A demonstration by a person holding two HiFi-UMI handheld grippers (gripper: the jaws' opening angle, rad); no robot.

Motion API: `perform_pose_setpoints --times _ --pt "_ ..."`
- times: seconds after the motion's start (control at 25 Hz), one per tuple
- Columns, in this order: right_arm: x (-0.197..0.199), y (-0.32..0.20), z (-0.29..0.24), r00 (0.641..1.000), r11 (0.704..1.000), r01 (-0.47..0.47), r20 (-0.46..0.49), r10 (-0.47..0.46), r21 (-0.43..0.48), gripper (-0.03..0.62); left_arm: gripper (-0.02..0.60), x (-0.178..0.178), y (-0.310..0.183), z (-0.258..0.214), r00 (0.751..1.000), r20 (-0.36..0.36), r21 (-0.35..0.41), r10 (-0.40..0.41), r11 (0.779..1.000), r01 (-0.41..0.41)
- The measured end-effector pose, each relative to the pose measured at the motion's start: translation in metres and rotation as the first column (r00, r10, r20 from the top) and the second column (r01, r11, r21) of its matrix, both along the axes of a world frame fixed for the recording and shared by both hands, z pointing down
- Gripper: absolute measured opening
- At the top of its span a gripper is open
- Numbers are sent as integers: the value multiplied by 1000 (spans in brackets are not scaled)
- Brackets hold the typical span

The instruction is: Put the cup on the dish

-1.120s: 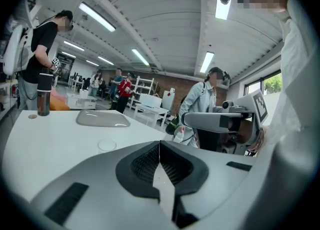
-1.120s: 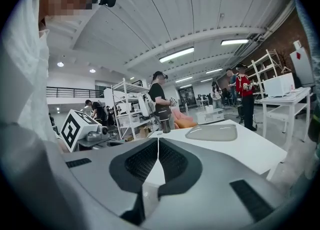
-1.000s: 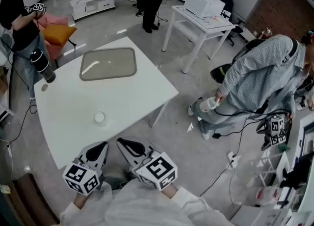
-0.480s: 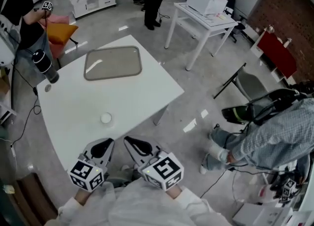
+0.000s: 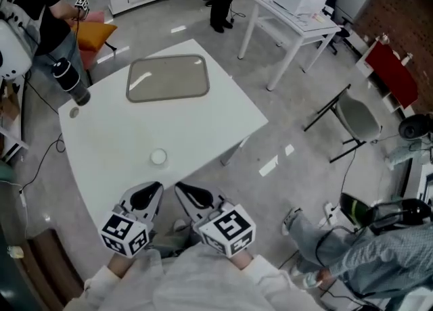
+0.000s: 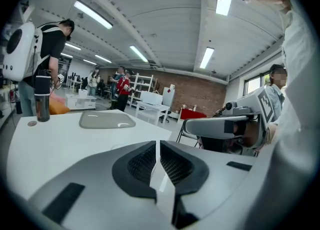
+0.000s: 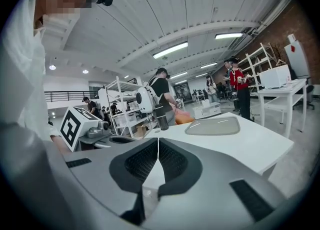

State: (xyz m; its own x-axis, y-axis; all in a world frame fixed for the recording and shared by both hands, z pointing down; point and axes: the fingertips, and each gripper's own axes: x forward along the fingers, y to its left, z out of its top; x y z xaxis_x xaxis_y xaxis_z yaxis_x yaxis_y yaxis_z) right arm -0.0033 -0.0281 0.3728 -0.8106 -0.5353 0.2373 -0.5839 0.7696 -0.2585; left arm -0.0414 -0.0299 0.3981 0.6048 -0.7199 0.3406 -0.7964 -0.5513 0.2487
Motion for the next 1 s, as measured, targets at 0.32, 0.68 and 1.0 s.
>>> perform_pose_setpoints --times 0.32,0.68,1.0 --pt "-10 -10 9 1000 1000 1 -12 -1 -19 15 24 -27 -20 5 994 -4 25 -110 994 110" --pt "-18 -28 25 1000 999 16 -20 -17 -48 15 132 -37 -45 44 989 65 -33 -136 990 138" --pt "-23 -43 44 999 995 28 -31 -31 -98 15 199 -41 -61 80 983 97 -87 -155 983 163"
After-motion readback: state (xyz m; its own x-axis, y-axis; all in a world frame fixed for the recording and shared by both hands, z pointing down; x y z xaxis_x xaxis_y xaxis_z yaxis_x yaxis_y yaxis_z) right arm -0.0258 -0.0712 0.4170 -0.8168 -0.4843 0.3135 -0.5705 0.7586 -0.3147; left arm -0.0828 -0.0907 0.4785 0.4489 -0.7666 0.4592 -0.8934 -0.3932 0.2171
